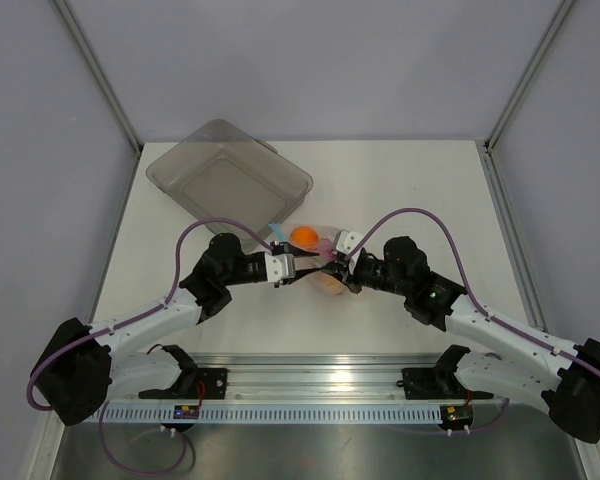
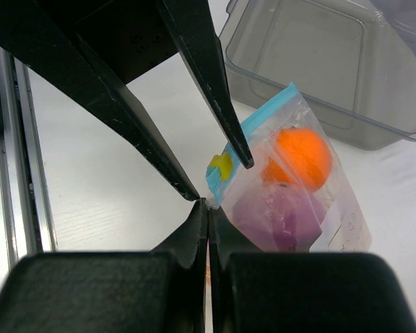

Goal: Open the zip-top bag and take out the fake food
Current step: Unzip the zipper food storage bag at the center of the board.

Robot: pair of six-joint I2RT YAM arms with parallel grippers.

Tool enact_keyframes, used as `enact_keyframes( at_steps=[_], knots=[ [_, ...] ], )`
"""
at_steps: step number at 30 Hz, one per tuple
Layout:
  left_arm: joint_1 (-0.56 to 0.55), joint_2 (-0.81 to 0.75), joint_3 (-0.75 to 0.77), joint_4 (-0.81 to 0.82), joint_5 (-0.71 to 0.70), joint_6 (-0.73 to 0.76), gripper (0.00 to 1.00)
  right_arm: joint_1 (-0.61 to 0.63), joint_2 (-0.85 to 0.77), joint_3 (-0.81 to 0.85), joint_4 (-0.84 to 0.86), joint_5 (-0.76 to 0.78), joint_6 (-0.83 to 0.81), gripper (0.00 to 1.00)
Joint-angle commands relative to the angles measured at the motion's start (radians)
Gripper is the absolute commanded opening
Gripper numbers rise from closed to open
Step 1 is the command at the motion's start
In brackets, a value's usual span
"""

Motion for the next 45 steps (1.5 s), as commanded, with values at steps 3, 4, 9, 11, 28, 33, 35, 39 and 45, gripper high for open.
enact_keyframes(
  at_steps=[3, 4, 9, 11, 28, 33, 35, 39, 45],
  knots=[
    [-0.003, 0.005, 0.036, 0.051, 0.027, 0.008, 0.34, 0.010, 0.001, 0.021, 0.044, -0.018, 0.005, 0.00],
    [-0.003, 0.005, 0.038, 0.047, 0.025, 0.011, 0.31, 0.010, 0.001, 0.021, 0.044, -0.018, 0.005, 0.00],
    [-0.003, 0.011, 0.046, 0.031, 0.015, 0.015, 0.16, 0.010, -0.002, 0.019, 0.046, -0.019, 0.007, 0.00],
    [-0.003, 0.011, 0.044, 0.031, 0.013, 0.014, 0.13, 0.010, -0.005, 0.019, 0.047, -0.019, 0.008, 0.00],
    [-0.003, 0.018, 0.052, -0.013, -0.114, 0.014, 0.09, 0.011, -0.117, -0.050, 0.119, 0.064, 0.017, 0.00],
    [-0.003, 0.032, 0.059, -0.031, -0.137, 0.014, 0.10, 0.010, -0.148, -0.071, 0.142, 0.097, 0.025, 0.00],
    [-0.003, 0.040, 0.073, -0.059, -0.154, 0.020, 0.10, 0.010, -0.166, -0.077, 0.151, 0.117, 0.033, 0.00],
    [-0.003, 0.054, 0.078, -0.070, -0.174, 0.019, 0.10, 0.011, -0.208, -0.110, 0.185, 0.166, 0.042, 0.00],
    [-0.001, 0.066, 0.082, -0.082, -0.215, 0.015, 0.10, 0.010, -0.269, -0.149, 0.222, 0.232, 0.054, 0.00]
  ],
)
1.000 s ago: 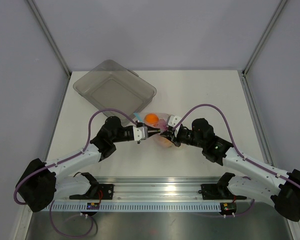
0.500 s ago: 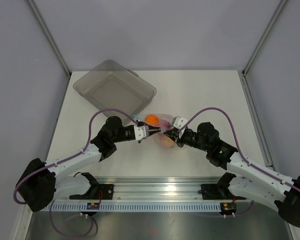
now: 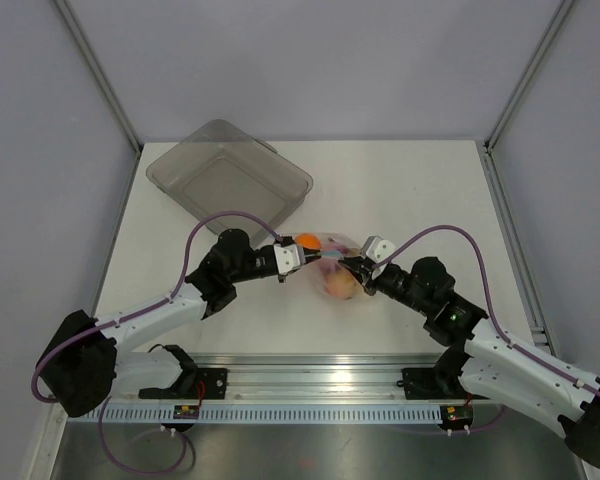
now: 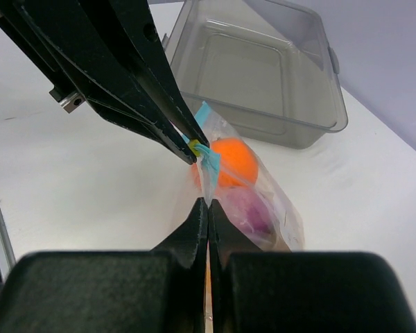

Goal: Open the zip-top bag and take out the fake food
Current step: Unzip the zipper food storage bag at the center of the board.

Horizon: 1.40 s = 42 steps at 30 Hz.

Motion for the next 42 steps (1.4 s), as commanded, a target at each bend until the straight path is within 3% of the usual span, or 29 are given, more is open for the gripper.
enact_keyframes(
  at_steps=[1, 32, 42],
  knots=[
    [0.011, 0.019, 0.037, -0.018, -0.089, 0.010, 0.10, 0.009, -0.047, -0.005, 0.117, 0.063, 0.016, 0.00],
    [0.105, 0.074, 0.043, -0.059, -0.316, -0.145, 0.11, 0.011, -0.205, -0.112, 0.184, 0.535, 0.086, 0.00],
    [0.145, 0.102, 0.048, -0.082, -0.320, -0.199, 0.11, 0.009, -0.239, -0.135, 0.206, 0.634, 0.096, 0.00]
  ],
)
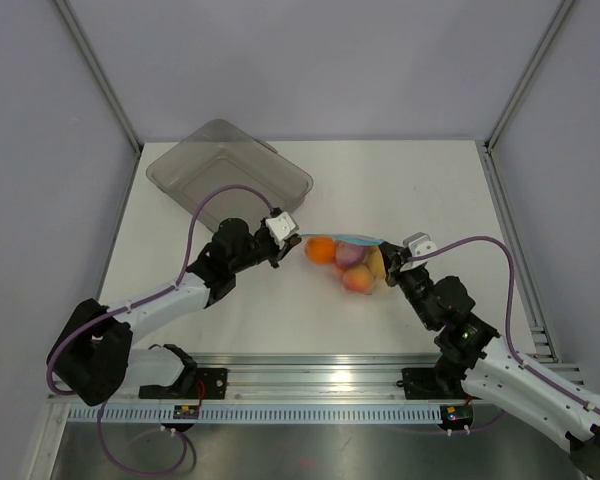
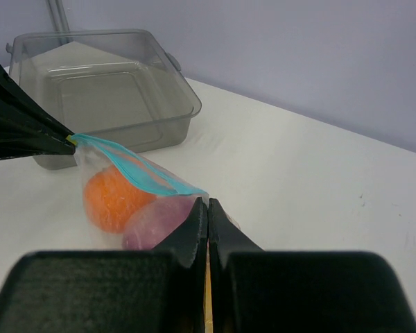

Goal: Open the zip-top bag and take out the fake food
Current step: Unzip the zipper food storage bag at the center of the board.

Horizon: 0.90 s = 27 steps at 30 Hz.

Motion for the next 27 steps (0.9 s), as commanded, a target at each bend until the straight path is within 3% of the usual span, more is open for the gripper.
enact_keyframes(
  at_steps=[1, 14, 27],
  knots=[
    [0.045, 0.015, 0.018, -0.006, -0.071, -0.029, 0.11, 0.004, -0.029, 0.002, 0.102, 0.120, 0.001, 0.00],
    [0.082, 0.008, 0.011, -0.001, -0.097, -0.092, 0.12, 0.003, -0.029, -0.013, 0.131, 0.178, 0.014, 0.00],
    [0.108, -0.022, -0.008, 0.008, -0.170, -0.147, 0.25, 0.004, -0.032, -0.018, 0.132, 0.186, 0.021, 0.00]
  ],
)
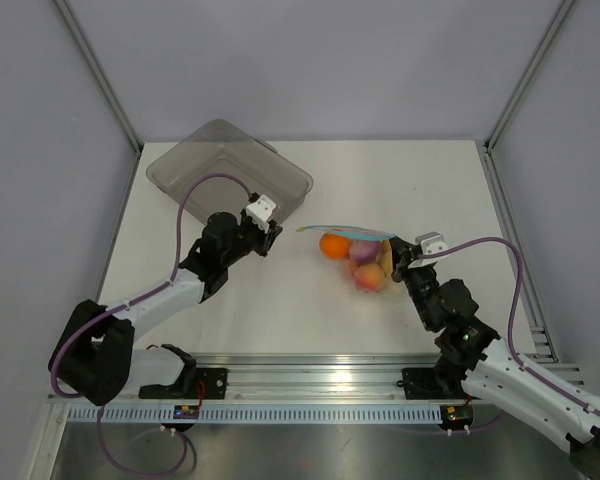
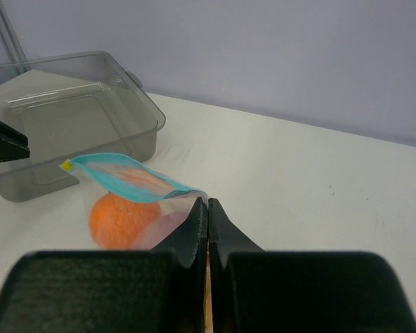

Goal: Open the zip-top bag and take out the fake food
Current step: Unzip the zipper food storage bag at the center of the board, then open the zipper of the food storage bag at the center of the board.

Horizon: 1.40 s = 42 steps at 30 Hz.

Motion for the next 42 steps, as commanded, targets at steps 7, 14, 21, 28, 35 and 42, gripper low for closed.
enact_keyframes(
  at_steps=[7, 14, 21, 28, 35, 42],
  knots=[
    [0.004, -0.145, -0.090, 0.168, 0.043, -0.050, 0.61, 0.003, 0.006, 0.015, 0.072, 0.025, 0.013, 0.00],
    [0.001, -0.127, -0.082, 0.231, 0.148, -0.056, 0.96, 0.004, 0.017, 0.020, 0.067, -0.005, 0.008, 0.00],
    [-0.003, -0.119, -0.081, 0.324, 0.197, -0.118, 0.99, 0.003, 0.051, 0.044, 0.038, -0.028, 0.005, 0.00],
    [-0.008, -0.119, -0.038, 0.310, 0.211, -0.282, 0.99, 0.003, 0.034, 0.038, 0.037, -0.030, 0.007, 0.00],
    [-0.005, -0.082, 0.065, 0.183, 0.256, -0.524, 0.99, 0.003, 0.029, 0.037, 0.035, -0.030, 0.013, 0.00],
    [0.001, -0.174, -0.030, 0.282, 0.070, -0.636, 0.99, 0.003, 0.025, 0.035, 0.037, -0.034, 0.019, 0.00]
  ],
)
